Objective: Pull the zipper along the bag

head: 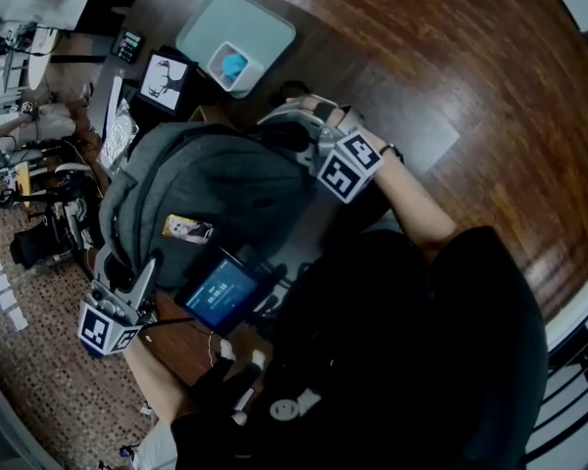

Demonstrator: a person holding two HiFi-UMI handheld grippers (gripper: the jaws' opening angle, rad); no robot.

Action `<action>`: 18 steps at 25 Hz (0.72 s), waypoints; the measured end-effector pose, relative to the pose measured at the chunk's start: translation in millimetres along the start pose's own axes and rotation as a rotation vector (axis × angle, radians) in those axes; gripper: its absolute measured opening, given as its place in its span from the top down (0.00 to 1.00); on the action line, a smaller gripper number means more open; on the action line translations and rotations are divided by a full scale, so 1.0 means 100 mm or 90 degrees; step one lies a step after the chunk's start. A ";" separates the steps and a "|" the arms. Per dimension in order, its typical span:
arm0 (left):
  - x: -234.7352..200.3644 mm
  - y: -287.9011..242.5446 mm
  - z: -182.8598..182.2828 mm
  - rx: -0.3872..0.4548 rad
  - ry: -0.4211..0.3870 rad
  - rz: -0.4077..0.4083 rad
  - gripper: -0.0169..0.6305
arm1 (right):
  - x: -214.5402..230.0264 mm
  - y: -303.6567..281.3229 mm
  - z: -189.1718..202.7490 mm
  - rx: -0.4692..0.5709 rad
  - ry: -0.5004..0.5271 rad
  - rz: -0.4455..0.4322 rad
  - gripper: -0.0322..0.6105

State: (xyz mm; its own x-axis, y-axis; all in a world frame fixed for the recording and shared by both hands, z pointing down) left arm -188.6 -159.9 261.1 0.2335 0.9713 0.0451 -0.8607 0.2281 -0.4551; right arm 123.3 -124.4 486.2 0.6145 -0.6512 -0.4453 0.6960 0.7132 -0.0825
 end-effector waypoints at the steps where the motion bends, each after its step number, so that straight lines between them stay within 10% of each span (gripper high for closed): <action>1: 0.00 0.00 0.01 0.000 0.000 0.001 0.64 | 0.00 0.00 0.01 0.006 -0.003 0.002 0.79; 18: 0.04 -0.02 0.03 0.005 -0.009 -0.013 0.64 | 0.03 0.04 0.02 -0.010 0.003 -0.029 0.93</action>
State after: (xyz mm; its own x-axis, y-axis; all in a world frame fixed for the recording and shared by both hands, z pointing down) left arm -187.0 -156.7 264.7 0.2445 0.9673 0.0673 -0.8593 0.2483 -0.4472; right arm 128.5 -124.5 486.0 0.5807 -0.6817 -0.4450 0.7170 0.6872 -0.1171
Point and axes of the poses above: the fingertips, and each gripper's own axes: y backward along the fingers, x to its right, z out of its underside, the point moved 9 cm from there along y, backward along the fingers, and after that the axes turned 7 degrees about -z, right-handed, at the moved point
